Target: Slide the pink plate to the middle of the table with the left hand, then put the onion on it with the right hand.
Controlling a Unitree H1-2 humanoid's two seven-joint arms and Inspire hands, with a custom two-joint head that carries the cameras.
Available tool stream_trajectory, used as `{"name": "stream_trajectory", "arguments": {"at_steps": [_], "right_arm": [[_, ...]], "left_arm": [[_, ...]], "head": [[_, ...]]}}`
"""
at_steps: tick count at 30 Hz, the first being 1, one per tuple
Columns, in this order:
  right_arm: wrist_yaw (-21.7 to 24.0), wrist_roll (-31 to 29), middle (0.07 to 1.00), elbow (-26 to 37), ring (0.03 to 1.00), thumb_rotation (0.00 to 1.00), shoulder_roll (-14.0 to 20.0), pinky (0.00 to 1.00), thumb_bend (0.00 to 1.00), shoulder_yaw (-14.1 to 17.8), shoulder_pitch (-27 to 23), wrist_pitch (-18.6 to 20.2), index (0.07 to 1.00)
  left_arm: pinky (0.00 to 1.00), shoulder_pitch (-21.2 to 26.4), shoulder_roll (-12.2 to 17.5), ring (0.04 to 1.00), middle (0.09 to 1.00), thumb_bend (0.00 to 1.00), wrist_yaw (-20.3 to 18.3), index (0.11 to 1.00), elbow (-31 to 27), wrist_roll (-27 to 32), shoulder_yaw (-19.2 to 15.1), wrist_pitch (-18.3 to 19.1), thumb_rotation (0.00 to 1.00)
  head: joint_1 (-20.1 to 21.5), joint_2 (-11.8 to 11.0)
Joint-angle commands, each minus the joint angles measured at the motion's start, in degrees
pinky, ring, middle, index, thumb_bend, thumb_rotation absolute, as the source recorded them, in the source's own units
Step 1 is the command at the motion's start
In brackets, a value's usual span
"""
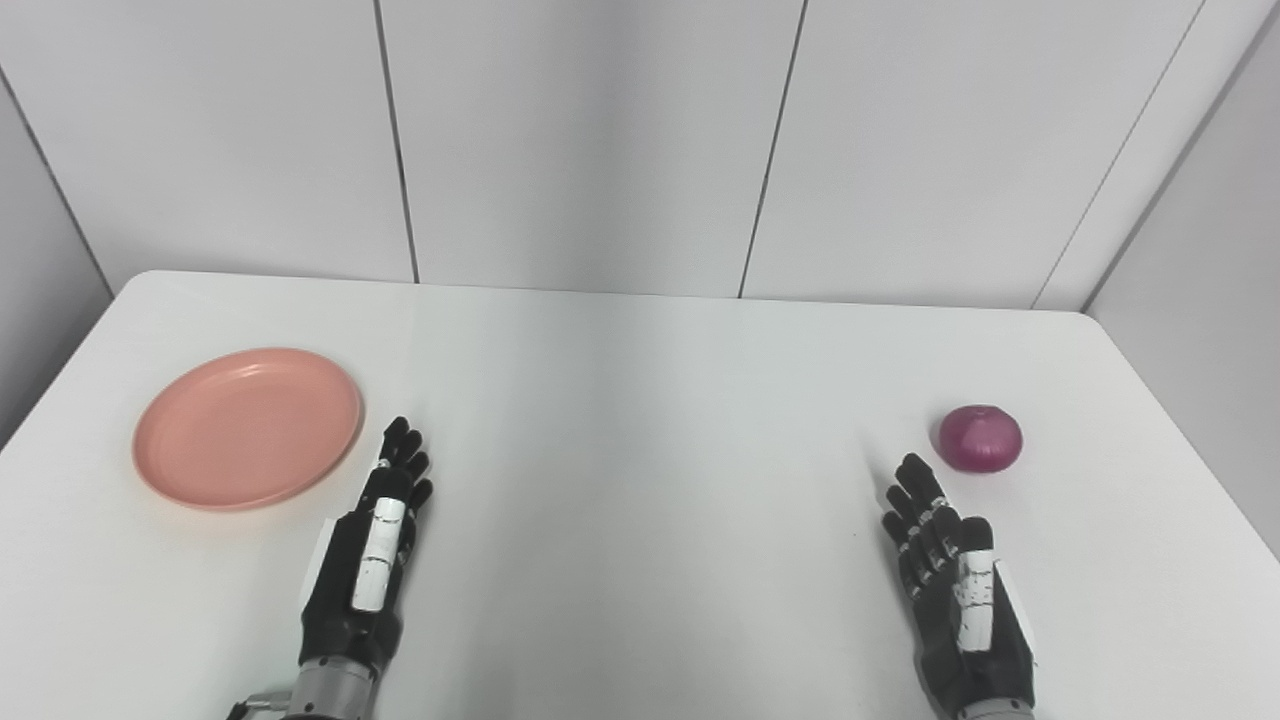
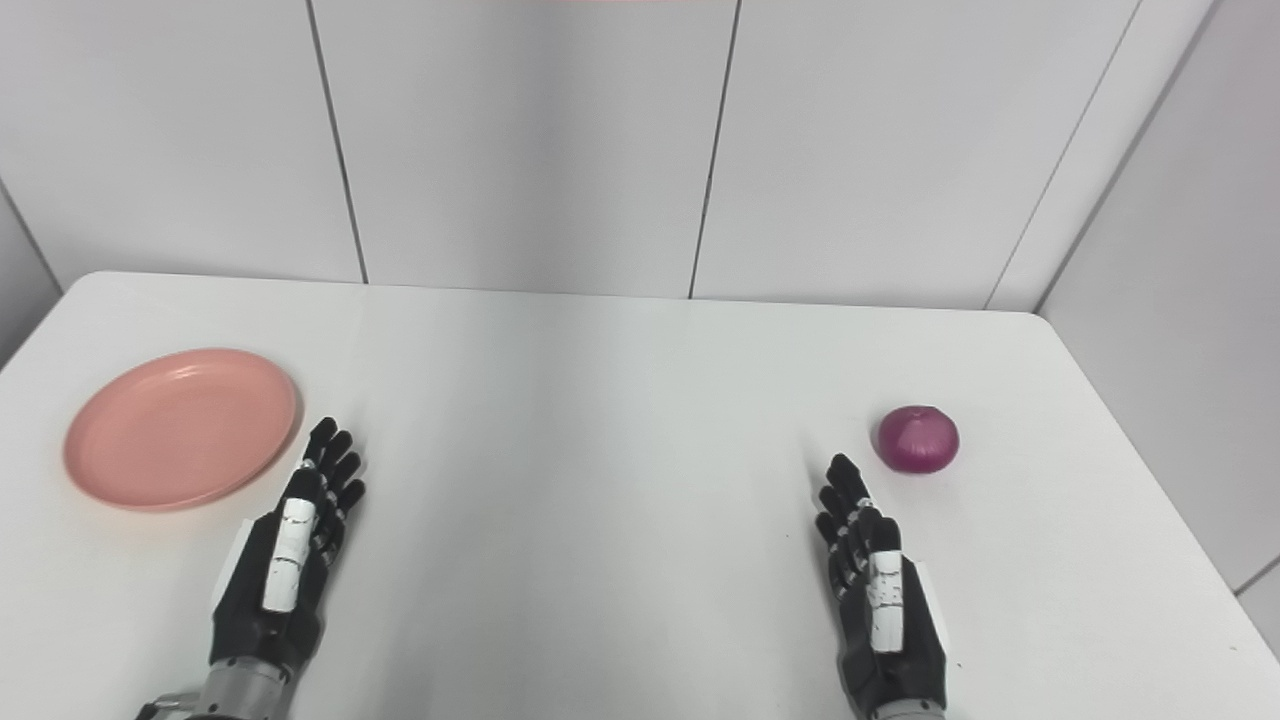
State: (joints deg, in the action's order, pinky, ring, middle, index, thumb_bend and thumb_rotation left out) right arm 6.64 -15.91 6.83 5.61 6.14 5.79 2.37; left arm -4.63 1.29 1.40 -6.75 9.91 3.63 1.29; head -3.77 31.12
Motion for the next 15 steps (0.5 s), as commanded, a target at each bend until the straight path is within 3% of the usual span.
{"name": "stream_trajectory", "arguments": {"at_steps": [1,6,15], "right_arm": [[0.72,-1.12,0.989,-5.87,1.000,0.97,0.91,1.00,0.90,0.90,1.76,1.64,0.961],[2.62,-2.77,1.000,-8.65,1.000,1.00,2.33,1.00,0.82,1.90,0.82,0.34,0.984],[5.15,-4.24,1.000,-12.73,1.000,1.00,3.70,1.00,0.80,2.89,-0.55,-1.28,1.000]], "left_arm": [[1.00,-3.61,-3.97,1.000,1.000,0.73,0.90,1.000,1.12,0.15,0.20,1.43,0.89],[1.00,-3.75,-5.67,1.000,1.000,0.76,2.44,1.000,-0.28,-0.30,0.76,2.03,0.89],[1.00,-1.34,-6.20,1.000,1.000,0.77,3.47,1.000,-4.44,0.13,-0.24,4.78,0.87]], "head": [[-0.08,0.06],[-5.02,-1.85],[-11.56,-4.87]]}}
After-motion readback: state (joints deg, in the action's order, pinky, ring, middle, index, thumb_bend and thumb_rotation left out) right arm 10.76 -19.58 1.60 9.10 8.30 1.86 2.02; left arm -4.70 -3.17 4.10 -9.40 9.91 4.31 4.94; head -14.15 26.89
